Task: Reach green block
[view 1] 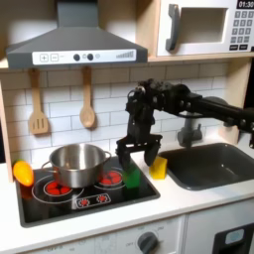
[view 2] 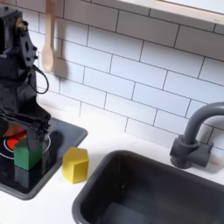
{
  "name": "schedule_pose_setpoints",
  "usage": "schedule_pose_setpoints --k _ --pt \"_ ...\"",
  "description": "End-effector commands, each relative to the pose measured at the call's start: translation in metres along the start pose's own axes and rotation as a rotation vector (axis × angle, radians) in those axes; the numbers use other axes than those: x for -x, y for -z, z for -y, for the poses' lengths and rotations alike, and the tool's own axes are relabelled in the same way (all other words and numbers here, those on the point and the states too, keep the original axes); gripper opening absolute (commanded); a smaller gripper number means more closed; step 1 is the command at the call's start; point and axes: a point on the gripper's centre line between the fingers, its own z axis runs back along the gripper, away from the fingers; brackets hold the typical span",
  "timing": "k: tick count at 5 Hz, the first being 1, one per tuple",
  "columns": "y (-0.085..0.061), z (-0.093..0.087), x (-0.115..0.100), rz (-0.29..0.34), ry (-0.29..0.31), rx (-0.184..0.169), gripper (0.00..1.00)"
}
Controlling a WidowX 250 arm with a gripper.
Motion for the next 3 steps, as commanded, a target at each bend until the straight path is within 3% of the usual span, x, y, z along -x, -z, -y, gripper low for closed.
schedule_pose_setpoints --k 1,3 --pt "0.013 -0.004 -0.003 -0.029 -0.011 -0.011 1.0" --pt "0.026 -0.004 -0.002 -0.063 0.004 -0.022 1.0"
